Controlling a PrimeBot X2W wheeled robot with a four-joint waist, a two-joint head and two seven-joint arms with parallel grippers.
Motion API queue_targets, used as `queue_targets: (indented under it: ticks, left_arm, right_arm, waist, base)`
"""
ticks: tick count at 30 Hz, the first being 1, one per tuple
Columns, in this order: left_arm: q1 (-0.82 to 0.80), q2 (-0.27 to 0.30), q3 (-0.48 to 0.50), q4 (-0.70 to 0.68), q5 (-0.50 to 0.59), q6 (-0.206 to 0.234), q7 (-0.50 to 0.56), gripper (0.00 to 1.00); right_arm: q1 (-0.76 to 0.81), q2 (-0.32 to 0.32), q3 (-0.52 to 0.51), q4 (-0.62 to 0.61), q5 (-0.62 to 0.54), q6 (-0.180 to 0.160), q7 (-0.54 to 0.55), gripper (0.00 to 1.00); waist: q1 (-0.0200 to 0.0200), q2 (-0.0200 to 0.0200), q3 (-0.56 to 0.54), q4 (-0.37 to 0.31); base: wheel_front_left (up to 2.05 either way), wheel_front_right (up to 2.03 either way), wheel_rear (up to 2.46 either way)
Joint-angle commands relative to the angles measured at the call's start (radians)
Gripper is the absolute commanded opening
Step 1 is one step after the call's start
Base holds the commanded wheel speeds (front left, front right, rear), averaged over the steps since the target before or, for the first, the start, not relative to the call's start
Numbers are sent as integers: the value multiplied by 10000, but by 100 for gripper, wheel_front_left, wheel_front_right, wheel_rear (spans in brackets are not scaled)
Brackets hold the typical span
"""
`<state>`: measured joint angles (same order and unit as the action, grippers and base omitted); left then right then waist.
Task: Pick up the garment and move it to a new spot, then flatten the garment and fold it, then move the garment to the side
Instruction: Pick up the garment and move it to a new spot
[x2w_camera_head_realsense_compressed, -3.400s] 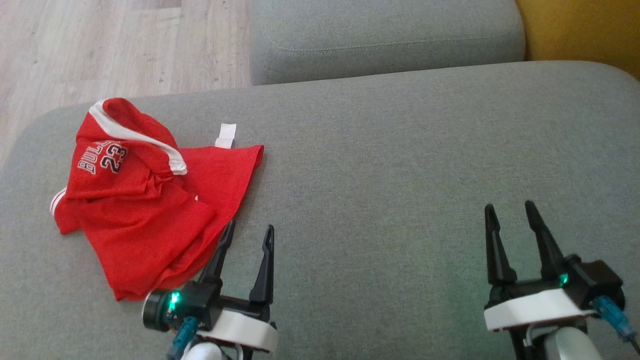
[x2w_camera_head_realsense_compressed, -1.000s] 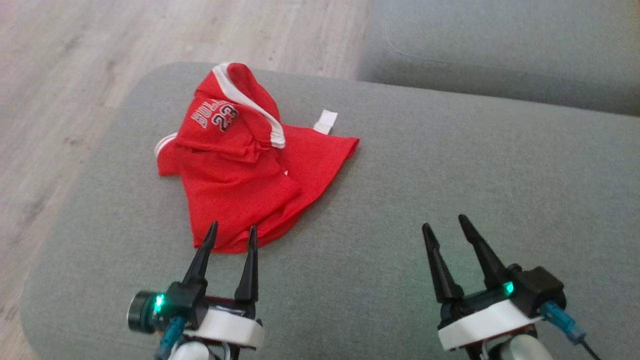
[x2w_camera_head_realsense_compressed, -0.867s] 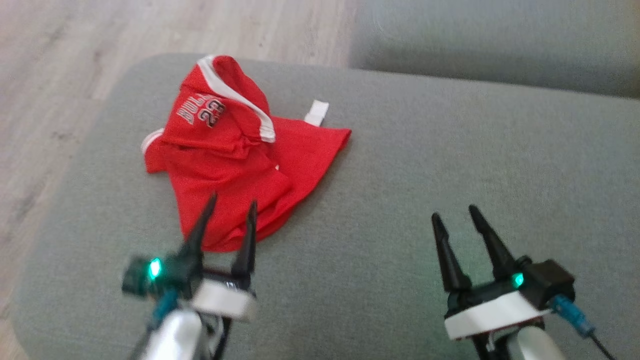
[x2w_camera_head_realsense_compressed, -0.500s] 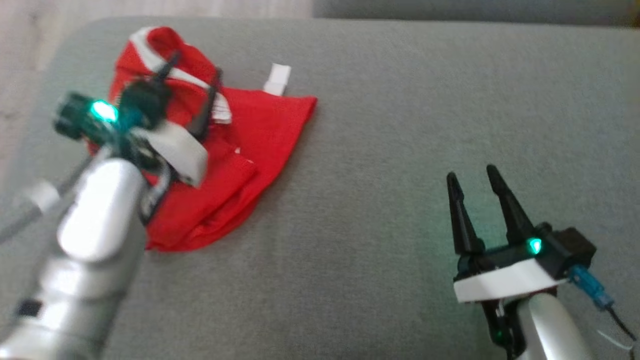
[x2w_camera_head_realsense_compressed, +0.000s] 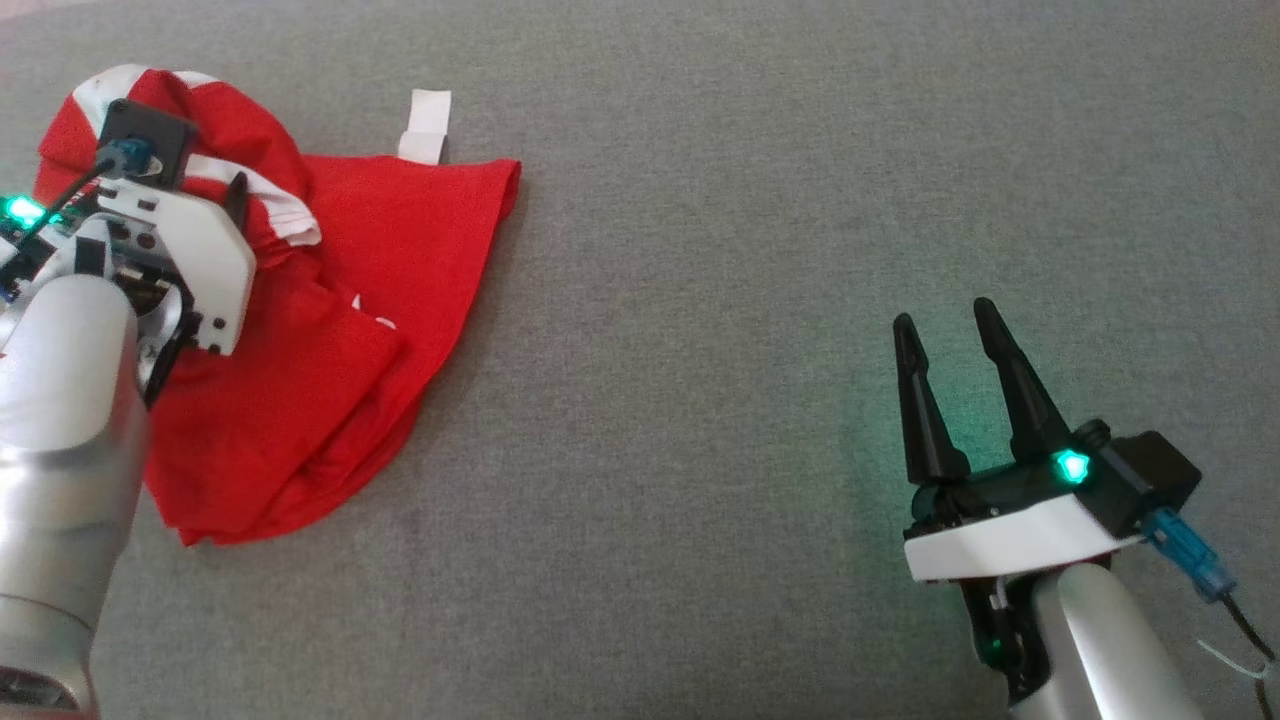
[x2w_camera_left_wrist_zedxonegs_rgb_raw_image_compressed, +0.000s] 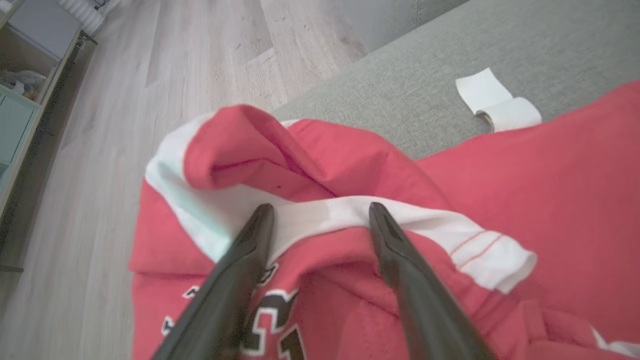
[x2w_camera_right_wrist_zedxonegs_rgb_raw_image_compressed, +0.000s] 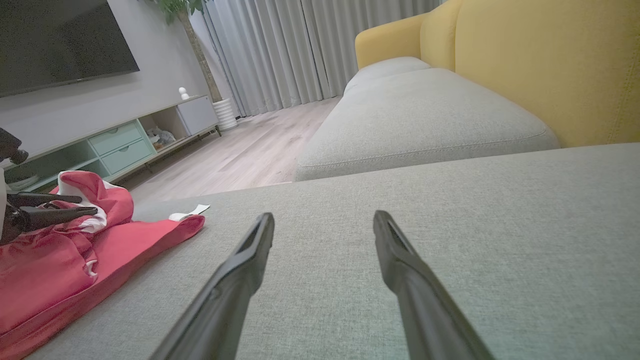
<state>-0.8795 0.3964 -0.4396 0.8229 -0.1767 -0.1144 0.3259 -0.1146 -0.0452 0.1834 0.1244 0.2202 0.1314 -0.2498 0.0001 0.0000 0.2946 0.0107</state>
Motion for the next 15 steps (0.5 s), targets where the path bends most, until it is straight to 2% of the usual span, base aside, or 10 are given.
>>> queue_targets:
  ticks: [1,3,5,15]
  left_arm:
    - [-586,542,329,-69,-67,41,-16,100]
    - [-596,507,236,119,-104,6,3,100]
    - [-636,486,147,152,-144,-31,-172,0]
    - [-1040,45,-27,-859,-375,-95,-2511,0]
  right_arm:
    - [-348,-50,217,-377,49,-7,-120,100]
    - [-367,-50,183,-357,43,-7,-120,100]
    - [-389,-50,151,-329,38,-7,-120,100]
    - [-261,-50,26,-114,68,-7,-120,100]
  waist:
    - [-1,0,79,-78]
    - [-1,0,87,-97]
    - [-1,0,80,-101]
    - [-1,0,-675,87]
  base:
    - [0,0,0]
    - [0,0,0]
    - [0,0,0]
    - [0,0,0]
